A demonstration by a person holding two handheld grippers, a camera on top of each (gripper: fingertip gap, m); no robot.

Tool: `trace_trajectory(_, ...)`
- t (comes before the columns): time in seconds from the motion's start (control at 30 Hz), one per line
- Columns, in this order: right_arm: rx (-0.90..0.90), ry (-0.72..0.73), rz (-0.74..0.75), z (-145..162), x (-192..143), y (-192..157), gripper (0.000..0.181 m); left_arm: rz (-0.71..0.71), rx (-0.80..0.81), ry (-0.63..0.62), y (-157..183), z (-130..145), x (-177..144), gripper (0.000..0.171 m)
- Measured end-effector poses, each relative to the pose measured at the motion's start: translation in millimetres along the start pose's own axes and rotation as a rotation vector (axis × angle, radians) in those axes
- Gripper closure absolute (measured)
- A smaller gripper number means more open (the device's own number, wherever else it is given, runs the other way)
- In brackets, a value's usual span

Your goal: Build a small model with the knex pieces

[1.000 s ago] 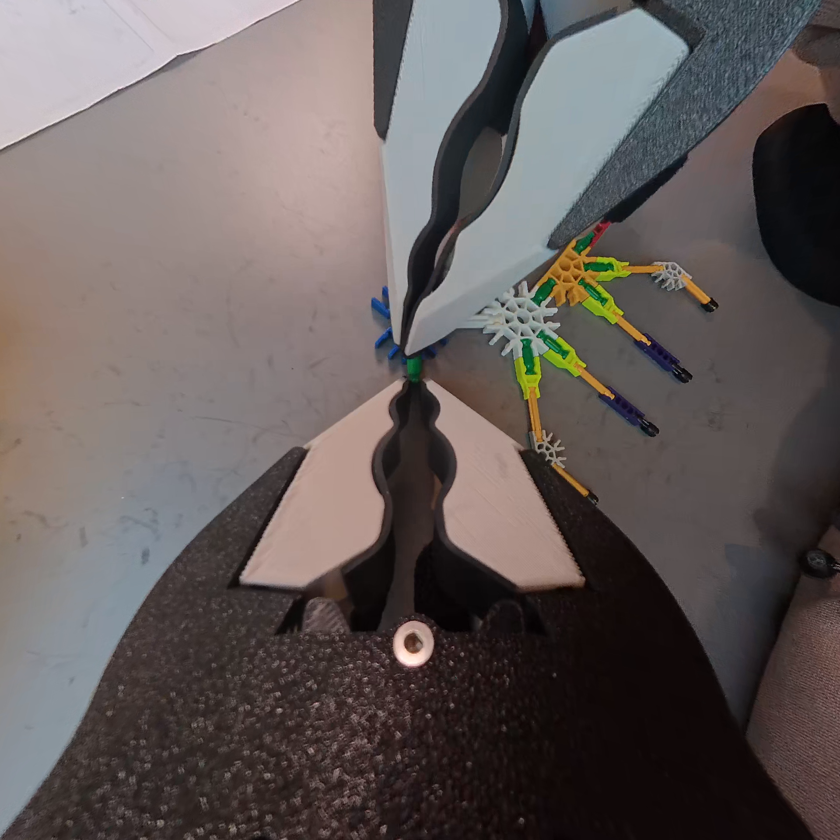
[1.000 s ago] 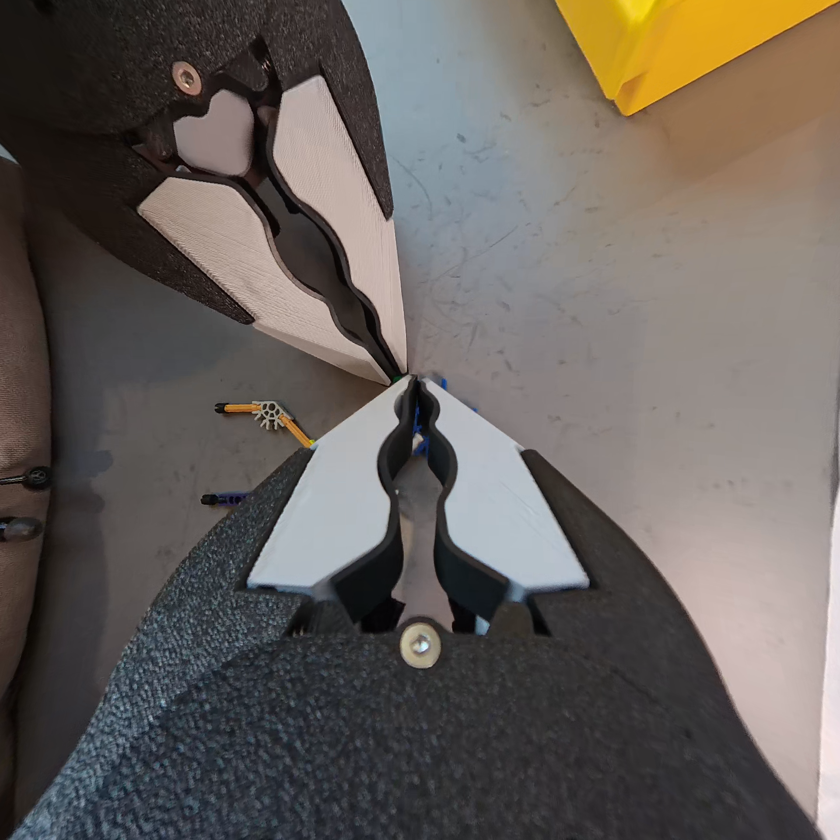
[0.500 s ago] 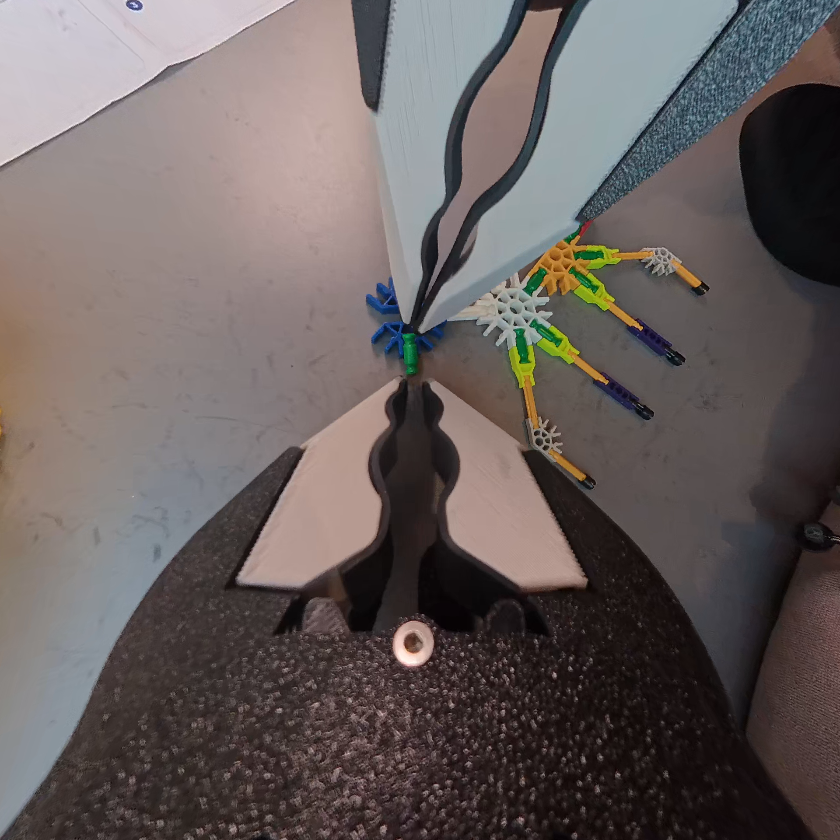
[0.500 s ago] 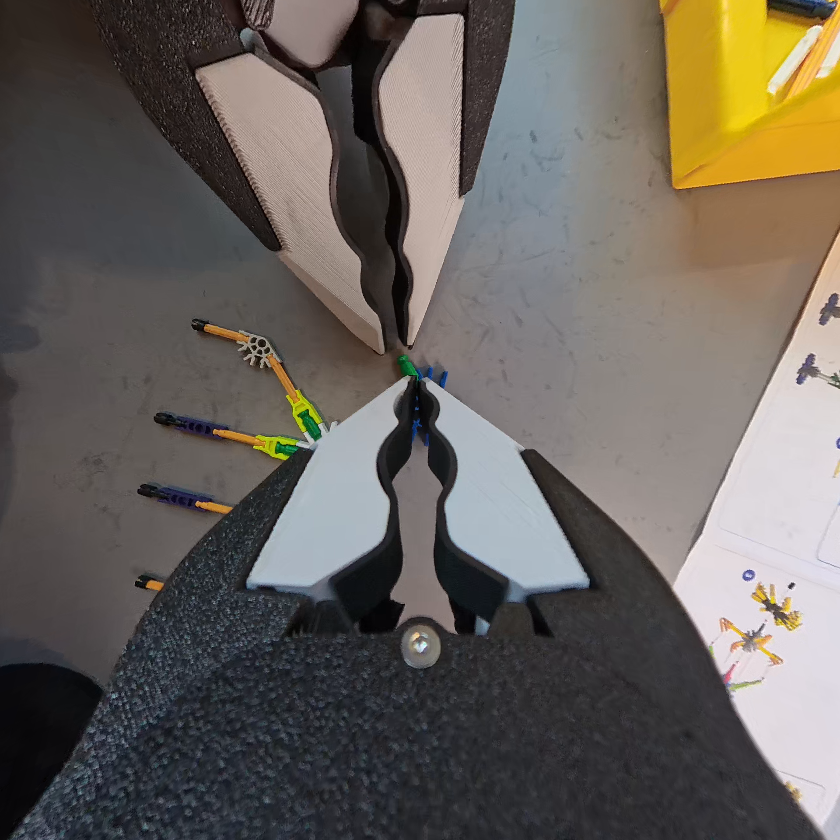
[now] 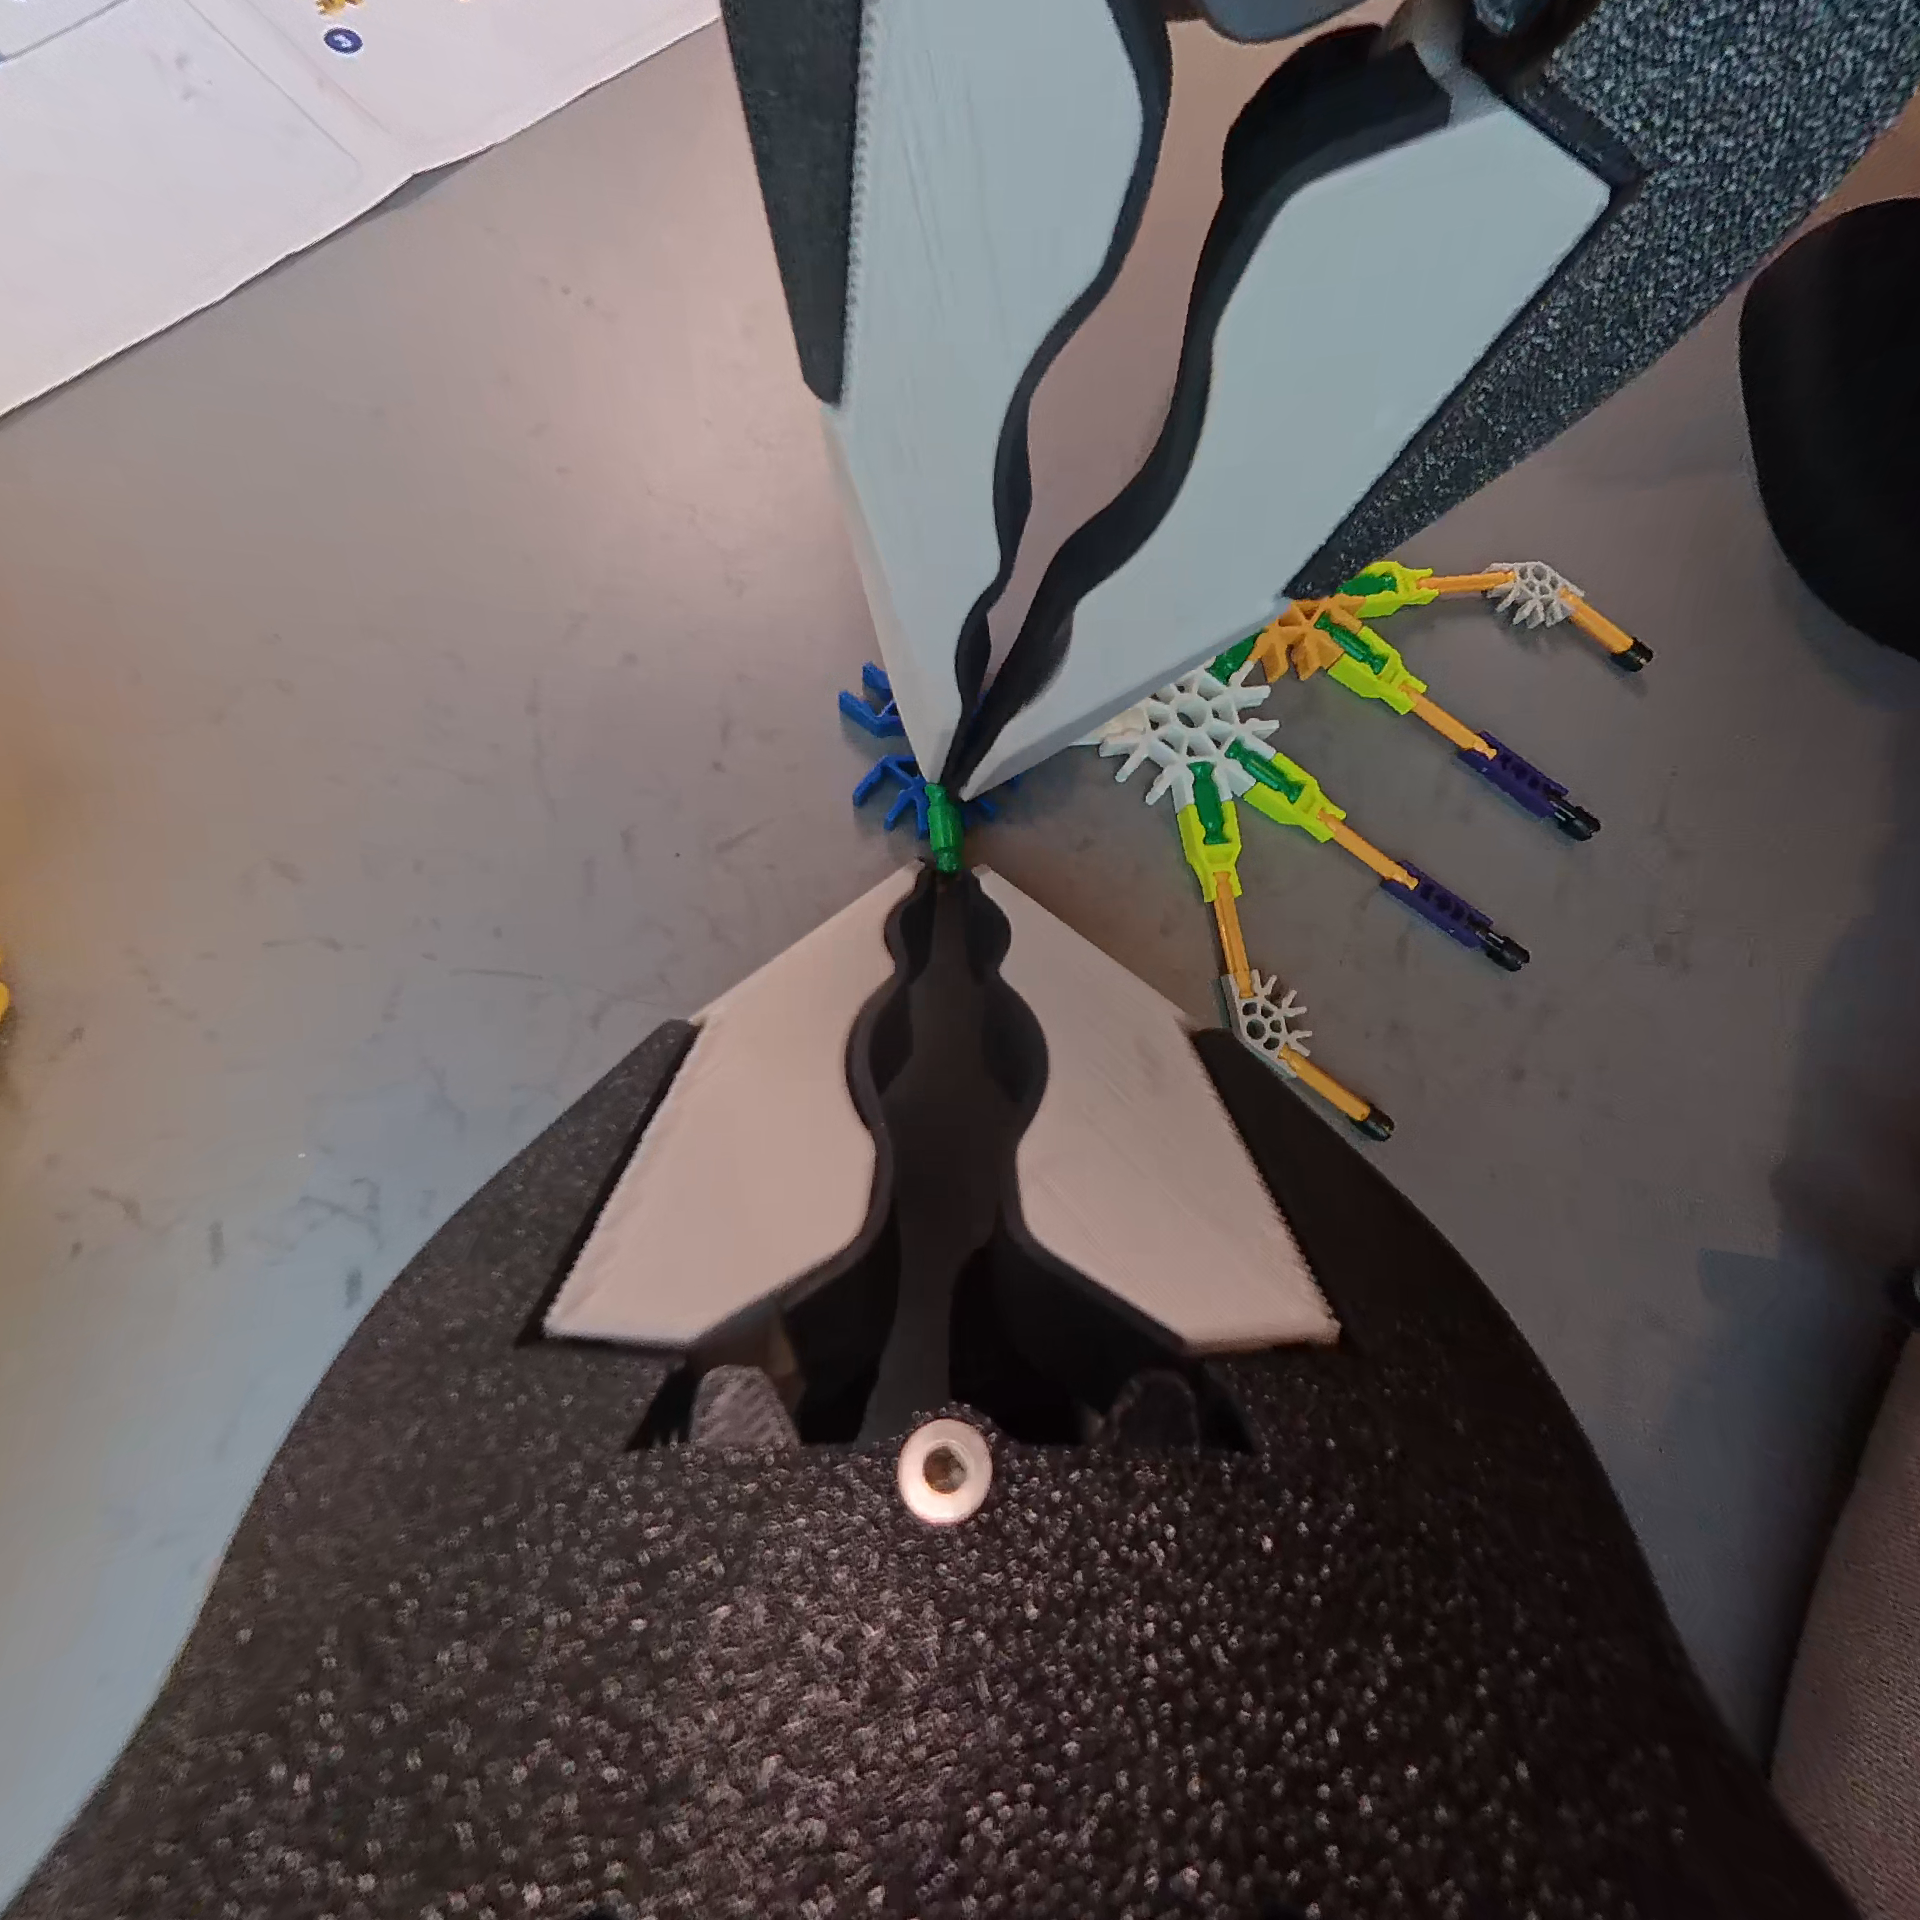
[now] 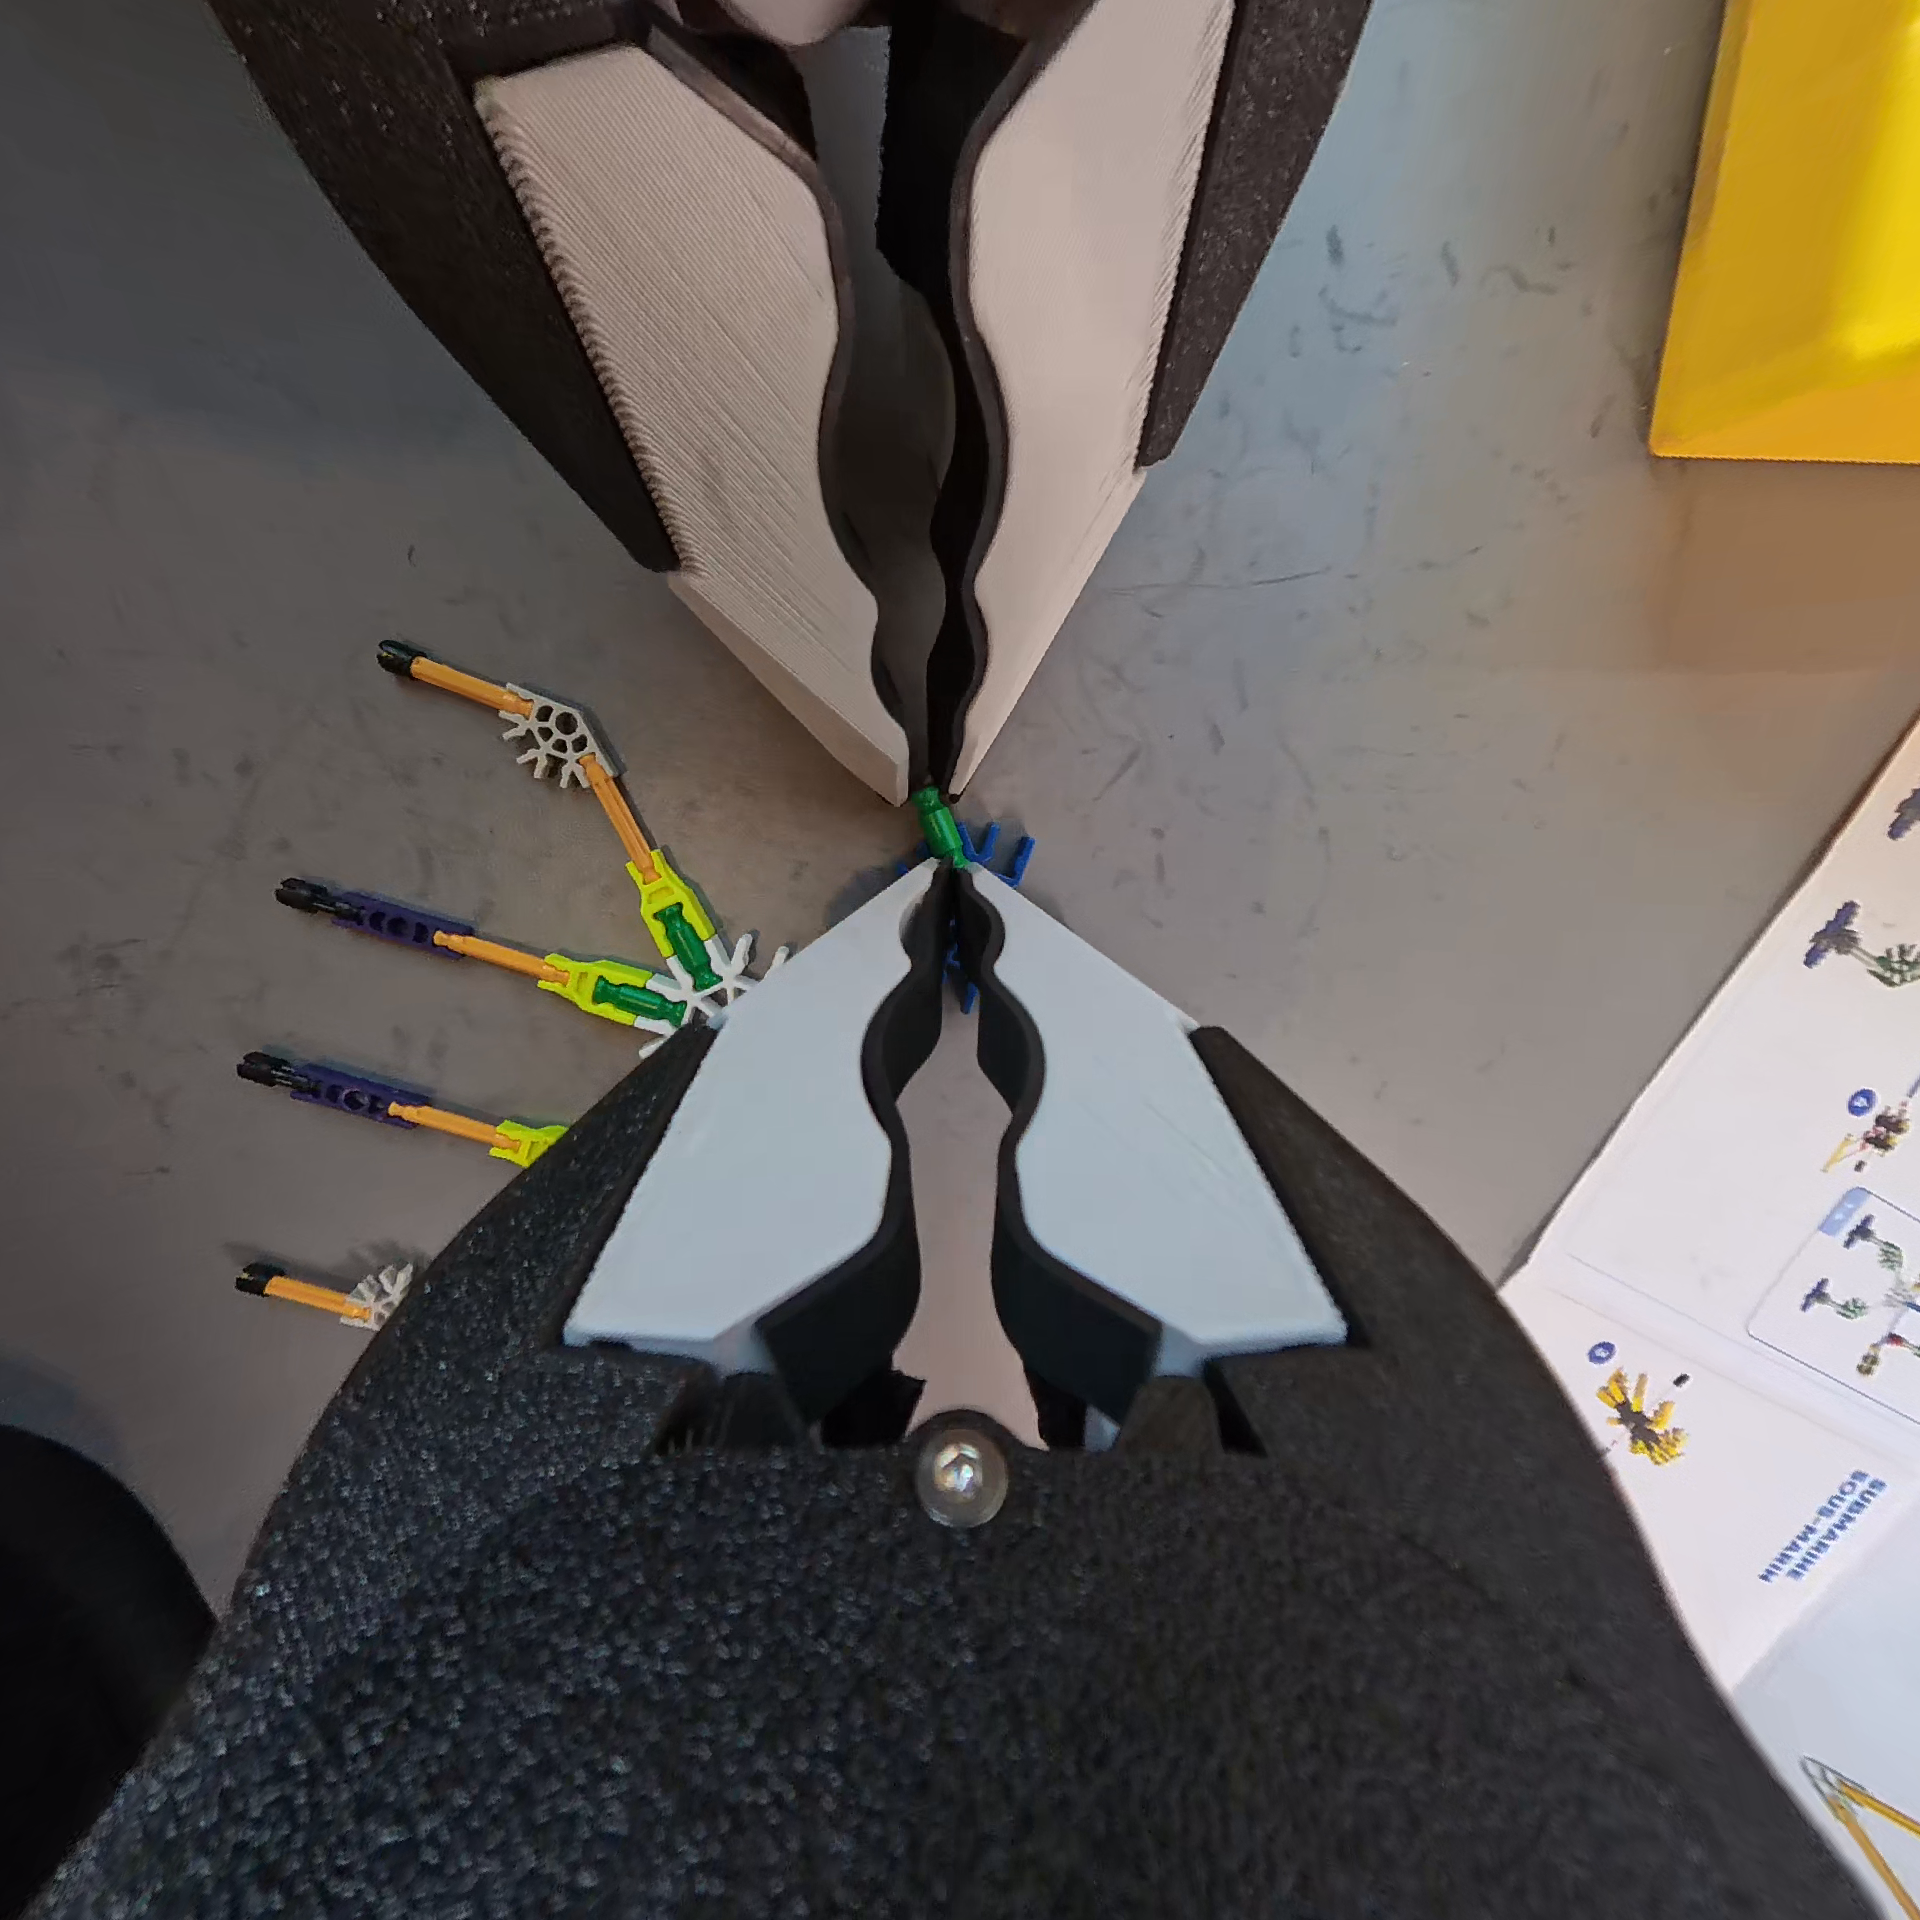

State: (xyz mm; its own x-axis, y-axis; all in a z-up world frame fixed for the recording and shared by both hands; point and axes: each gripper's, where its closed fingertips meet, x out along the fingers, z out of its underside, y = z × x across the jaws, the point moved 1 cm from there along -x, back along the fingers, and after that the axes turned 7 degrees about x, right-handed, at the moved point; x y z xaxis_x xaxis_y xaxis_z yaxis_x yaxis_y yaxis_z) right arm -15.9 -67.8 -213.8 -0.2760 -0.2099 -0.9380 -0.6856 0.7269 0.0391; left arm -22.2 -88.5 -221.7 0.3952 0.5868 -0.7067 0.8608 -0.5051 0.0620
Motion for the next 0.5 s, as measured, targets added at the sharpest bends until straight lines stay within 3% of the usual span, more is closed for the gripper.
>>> trace_trajectory(0.5, -0.091, -0.027, 0.013, -3.9, -5.4, 2.7, 0.181, 0.005, -0.005, 0.003, -1.8, -0.2, 0.4, 0.171)
